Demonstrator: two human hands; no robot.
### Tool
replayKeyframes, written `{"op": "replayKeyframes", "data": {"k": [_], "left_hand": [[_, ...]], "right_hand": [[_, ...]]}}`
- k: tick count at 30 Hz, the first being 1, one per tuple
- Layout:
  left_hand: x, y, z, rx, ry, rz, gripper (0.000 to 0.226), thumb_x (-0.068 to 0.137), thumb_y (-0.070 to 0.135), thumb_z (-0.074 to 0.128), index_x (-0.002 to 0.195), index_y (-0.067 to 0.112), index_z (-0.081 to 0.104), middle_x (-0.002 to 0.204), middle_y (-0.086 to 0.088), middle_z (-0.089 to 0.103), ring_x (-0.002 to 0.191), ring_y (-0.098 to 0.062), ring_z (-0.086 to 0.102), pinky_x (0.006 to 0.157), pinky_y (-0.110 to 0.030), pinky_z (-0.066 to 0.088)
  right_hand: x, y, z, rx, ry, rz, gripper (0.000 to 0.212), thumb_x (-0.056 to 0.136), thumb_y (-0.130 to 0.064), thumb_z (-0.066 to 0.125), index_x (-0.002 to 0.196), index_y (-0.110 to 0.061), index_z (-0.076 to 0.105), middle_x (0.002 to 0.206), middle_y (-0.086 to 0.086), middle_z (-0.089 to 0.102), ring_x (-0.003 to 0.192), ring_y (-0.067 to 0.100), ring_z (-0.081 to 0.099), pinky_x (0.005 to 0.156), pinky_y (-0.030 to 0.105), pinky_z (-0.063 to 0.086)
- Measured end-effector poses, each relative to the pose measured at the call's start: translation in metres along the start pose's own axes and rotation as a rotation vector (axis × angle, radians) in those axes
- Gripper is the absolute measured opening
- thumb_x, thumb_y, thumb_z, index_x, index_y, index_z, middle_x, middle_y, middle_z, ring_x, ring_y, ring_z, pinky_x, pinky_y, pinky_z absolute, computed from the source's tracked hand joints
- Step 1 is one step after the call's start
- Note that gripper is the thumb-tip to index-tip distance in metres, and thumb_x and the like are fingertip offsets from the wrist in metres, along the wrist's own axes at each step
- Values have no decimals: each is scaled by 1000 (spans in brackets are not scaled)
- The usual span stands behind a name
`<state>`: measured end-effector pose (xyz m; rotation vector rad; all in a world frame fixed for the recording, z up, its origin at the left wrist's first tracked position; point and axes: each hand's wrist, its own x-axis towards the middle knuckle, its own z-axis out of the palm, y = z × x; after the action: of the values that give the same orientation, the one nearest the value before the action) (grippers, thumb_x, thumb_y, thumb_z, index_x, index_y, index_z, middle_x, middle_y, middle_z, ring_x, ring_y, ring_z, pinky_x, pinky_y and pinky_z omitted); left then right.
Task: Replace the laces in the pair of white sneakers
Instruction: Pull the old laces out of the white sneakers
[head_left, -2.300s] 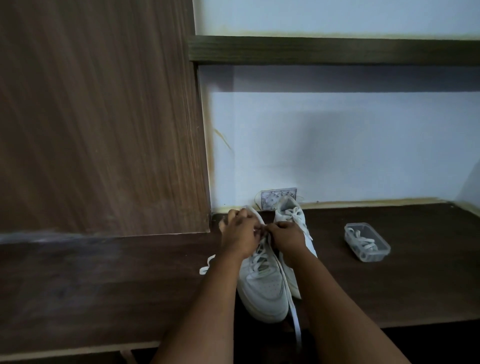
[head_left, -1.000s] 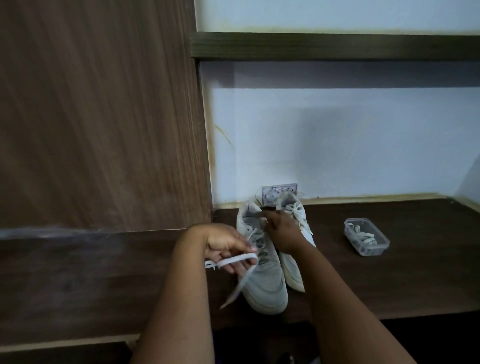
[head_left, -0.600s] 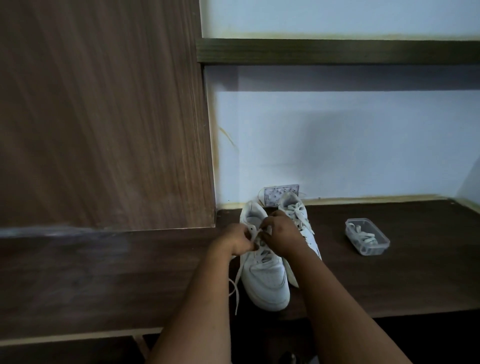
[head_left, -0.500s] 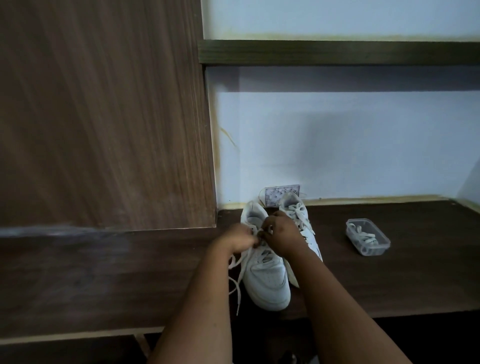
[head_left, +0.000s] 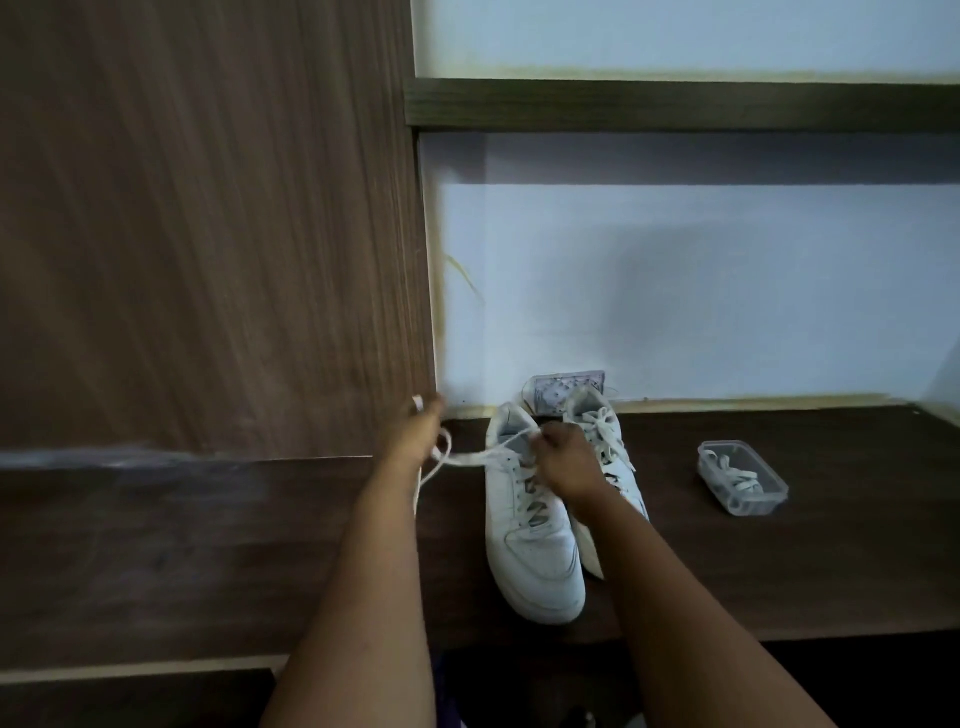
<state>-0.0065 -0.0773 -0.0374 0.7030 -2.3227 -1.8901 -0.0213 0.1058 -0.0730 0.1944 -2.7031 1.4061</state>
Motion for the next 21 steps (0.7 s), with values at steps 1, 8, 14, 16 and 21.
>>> {"op": "replayKeyframes", "data": {"k": [1, 8, 14, 16, 21], "left_hand": [[4, -9, 2, 285, 30, 3, 55, 93, 56, 49, 131, 16, 55, 128, -9, 59, 114, -27, 56, 92, -37, 39], [-2, -20, 29, 856, -58, 99, 50, 82, 48, 69, 114, 9, 65, 120, -12, 65, 103, -27, 63, 75, -28, 47], [-25, -14, 50, 681, -202, 262, 39, 83, 33, 71, 114, 12, 62, 116, -8, 62, 111, -25, 59, 78, -26, 43], [-24, -17, 49, 665, -250, 261, 38, 82, 34, 73, 107, 6, 65, 108, -11, 67, 104, -27, 63, 70, -23, 39], [-25, -12, 52, 661, -363, 280, 29, 81, 36, 74, 75, 10, 63, 71, 3, 51, 63, -11, 46, 51, -22, 31]], "right_hand": [[-1, -9, -7, 252, 1, 115, 28, 94, -33, 49, 105, -13, 65, 114, 16, 63, 104, 30, 60, 96, 49, 48], [2, -13, -73, 1056, 471, 138, 9, 93, -24, 56, 85, -21, 60, 91, -1, 59, 88, 15, 57, 74, 28, 43], [4, 18, -95, 650, 687, 123, 17, 94, -25, 50, 100, -10, 57, 89, 4, 60, 80, 17, 55, 66, 25, 39], [4, 33, -88, 119, 367, 150, 21, 92, -31, 53, 99, -13, 61, 88, 7, 60, 84, 21, 56, 71, 27, 37], [-2, 25, -63, -328, 187, -39, 43, 81, -29, 71, 118, -13, 55, 110, 13, 58, 102, 30, 57, 86, 31, 44]]}}
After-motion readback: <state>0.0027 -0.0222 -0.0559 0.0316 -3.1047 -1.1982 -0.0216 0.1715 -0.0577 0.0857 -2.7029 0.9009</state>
